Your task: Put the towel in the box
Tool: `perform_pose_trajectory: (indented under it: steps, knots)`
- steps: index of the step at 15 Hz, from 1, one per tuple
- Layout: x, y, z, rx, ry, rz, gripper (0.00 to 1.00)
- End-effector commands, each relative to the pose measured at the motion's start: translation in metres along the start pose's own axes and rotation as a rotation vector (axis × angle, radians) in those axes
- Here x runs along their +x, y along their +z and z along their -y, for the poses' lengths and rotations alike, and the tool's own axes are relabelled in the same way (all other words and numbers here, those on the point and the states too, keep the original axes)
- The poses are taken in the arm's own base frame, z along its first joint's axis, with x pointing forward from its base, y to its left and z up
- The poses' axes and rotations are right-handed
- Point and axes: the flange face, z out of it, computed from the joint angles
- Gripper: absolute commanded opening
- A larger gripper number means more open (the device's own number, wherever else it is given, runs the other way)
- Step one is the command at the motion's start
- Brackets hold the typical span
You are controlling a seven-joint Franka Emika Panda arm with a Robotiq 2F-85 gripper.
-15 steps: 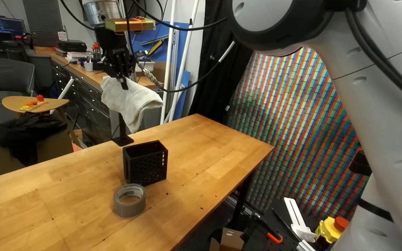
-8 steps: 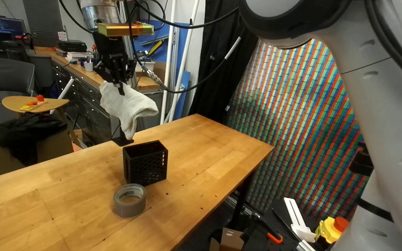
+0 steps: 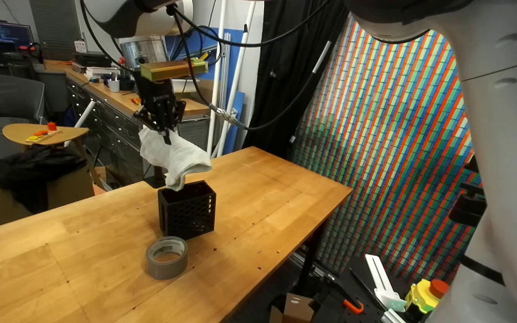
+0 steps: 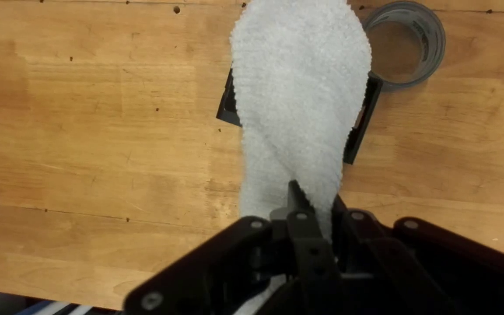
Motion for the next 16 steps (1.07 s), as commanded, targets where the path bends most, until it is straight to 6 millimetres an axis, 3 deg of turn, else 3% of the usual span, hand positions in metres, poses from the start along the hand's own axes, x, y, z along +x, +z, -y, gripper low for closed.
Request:
perform_pose_trajectory:
  steps: [1, 7, 16]
  knots:
    - [-0.034, 0.014, 0.0, 0.025, 0.025, -0.011, 0.03]
    - [-0.048, 0.055, 0.014, 0.063, 0.01, -0.014, 0.03]
    - [-0.046, 0.096, -0.005, 0.072, 0.034, -0.029, 0.03]
